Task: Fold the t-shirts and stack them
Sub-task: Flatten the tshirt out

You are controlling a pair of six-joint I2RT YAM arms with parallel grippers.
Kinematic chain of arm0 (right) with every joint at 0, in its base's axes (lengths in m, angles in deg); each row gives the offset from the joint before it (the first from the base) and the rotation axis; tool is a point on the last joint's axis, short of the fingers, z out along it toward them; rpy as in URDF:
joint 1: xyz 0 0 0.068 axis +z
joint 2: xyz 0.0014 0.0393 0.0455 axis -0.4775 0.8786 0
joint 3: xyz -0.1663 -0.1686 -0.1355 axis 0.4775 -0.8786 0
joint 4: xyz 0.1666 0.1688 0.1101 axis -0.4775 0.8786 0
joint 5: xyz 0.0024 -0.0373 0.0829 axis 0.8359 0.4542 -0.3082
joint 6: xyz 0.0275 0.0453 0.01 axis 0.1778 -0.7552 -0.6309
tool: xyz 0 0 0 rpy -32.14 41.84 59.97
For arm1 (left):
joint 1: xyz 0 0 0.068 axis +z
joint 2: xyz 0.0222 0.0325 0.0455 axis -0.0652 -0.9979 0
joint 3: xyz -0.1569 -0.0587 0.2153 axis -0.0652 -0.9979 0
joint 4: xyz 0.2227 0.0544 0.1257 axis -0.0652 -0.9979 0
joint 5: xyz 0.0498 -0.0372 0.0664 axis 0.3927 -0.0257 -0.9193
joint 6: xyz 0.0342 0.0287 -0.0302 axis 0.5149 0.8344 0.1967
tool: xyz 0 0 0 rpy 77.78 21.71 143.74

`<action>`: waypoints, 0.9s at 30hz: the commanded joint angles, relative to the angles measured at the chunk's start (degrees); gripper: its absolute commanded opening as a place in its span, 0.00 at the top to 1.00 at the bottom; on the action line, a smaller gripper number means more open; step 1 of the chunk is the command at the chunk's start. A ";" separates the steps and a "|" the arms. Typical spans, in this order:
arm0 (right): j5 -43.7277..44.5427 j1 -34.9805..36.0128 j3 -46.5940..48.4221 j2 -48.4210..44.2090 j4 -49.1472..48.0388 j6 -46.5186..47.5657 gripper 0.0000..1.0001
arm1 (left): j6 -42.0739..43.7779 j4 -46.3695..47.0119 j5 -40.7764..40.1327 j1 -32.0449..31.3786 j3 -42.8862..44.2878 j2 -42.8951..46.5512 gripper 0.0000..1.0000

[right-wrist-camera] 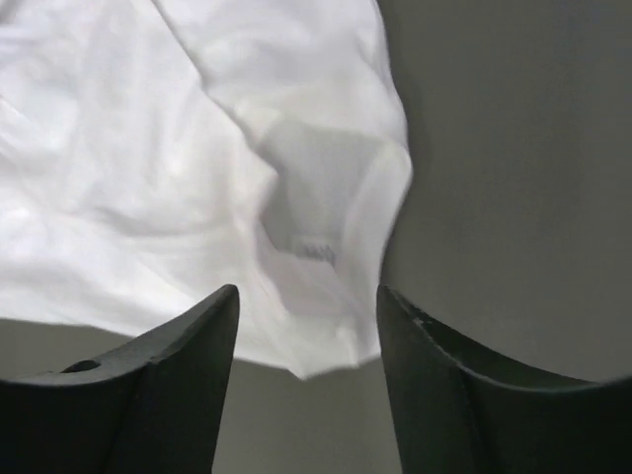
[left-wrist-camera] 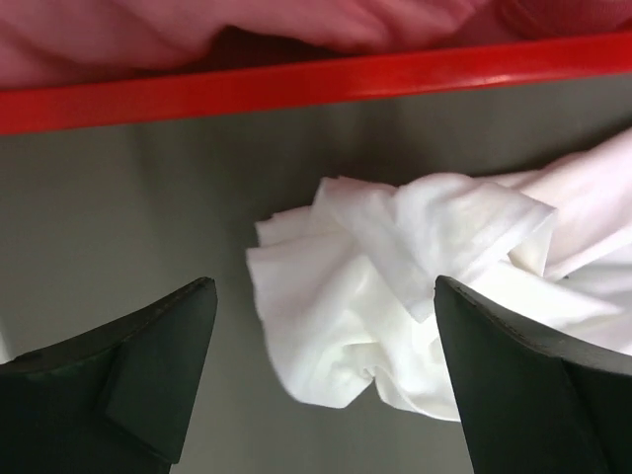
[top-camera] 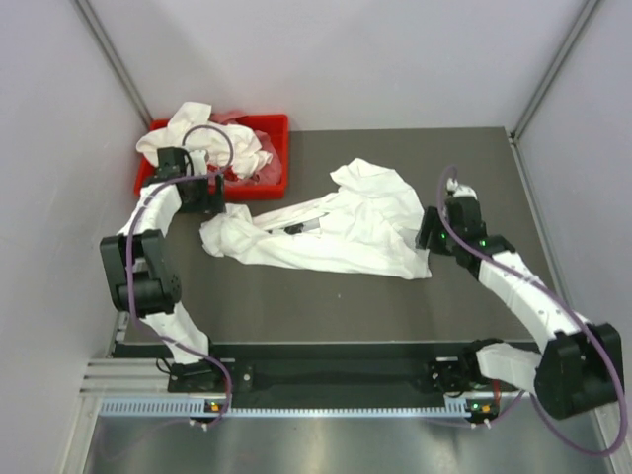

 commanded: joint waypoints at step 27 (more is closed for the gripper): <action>-18.94 7.58 59.02 61.00 3.95 18.87 0.48 | 9.19 -1.41 2.36 -2.03 -18.76 16.79 0.19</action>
